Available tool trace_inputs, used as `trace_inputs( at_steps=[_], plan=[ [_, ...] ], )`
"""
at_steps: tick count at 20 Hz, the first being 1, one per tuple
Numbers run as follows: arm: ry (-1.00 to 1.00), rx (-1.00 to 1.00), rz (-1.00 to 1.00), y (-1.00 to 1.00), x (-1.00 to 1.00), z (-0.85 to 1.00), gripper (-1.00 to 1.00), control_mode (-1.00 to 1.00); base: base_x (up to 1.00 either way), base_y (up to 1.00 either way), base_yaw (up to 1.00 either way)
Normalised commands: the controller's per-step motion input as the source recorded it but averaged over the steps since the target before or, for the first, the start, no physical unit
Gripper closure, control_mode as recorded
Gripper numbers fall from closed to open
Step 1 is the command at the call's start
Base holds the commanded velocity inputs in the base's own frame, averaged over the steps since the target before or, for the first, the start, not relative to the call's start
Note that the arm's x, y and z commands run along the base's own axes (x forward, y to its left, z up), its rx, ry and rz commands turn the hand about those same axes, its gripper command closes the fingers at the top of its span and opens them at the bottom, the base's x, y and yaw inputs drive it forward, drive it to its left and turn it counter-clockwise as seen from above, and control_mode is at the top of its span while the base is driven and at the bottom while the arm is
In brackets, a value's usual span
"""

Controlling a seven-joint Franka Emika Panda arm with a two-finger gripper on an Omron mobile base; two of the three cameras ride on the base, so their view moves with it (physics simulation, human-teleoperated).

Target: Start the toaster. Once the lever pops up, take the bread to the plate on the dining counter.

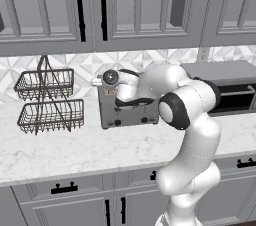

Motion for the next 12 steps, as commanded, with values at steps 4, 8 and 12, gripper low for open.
trace_inputs(
  at_steps=[4, 8, 12],
  plan=[
    [-0.16, 0.06, 0.00, 0.00, -0.09, 0.62, 1.00, -1.00, 0.00, 0.00, 0.00],
    [-0.09, 0.03, 0.00, 0.00, -0.07, 0.58, 1.00, -1.00, 0.00, 0.00, 0.00],
    [-0.04, 0.01, 0.00, 0.00, -0.28, 0.49, 1.00, -1.00, 0.00, 0.00, 0.00]
  ],
)
